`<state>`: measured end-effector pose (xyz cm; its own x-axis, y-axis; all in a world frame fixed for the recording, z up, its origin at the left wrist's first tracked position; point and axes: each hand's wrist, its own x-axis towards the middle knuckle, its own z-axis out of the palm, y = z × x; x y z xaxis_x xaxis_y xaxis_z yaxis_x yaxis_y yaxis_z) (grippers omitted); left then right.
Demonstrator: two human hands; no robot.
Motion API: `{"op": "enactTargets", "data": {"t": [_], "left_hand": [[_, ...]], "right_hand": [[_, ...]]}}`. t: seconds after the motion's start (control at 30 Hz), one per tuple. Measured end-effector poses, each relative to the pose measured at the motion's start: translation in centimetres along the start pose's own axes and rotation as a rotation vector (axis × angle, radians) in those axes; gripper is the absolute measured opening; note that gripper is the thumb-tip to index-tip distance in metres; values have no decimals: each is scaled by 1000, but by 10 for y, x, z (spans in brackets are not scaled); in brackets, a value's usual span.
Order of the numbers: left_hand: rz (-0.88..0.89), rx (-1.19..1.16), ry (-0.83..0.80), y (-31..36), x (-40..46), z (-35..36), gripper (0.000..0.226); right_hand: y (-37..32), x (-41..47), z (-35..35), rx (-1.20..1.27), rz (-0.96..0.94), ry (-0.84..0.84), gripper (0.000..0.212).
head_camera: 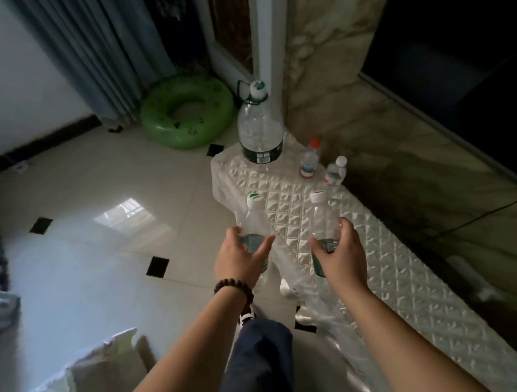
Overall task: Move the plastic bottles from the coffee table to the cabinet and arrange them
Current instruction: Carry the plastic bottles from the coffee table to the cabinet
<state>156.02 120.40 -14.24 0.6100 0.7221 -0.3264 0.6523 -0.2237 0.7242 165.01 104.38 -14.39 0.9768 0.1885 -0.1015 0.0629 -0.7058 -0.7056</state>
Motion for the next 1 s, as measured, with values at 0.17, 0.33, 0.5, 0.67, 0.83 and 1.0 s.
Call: {"op": "enactTargets", "data": {"t": [0.17,0.33,0.5,0.67,0.83,1.0], "left_hand": [[46,69,-96,20,85,1,80],[73,70,-162,36,143,24,76],[63,50,-189,45,189,69,70],[69,72,-175,39,238,118,77],[76,48,-155,34,280,154,77],[148,11,-164,29,311,182,70]], "right_hand": [[-11,56,28,-3,90,41,76],[-6,99,44,46,167,56,79],[12,148,62,89,171,12,79],[35,203,91,130,105,-19,76],[50,246,121,167,93,-7,72],[67,273,156,231,39,65,74]]}}
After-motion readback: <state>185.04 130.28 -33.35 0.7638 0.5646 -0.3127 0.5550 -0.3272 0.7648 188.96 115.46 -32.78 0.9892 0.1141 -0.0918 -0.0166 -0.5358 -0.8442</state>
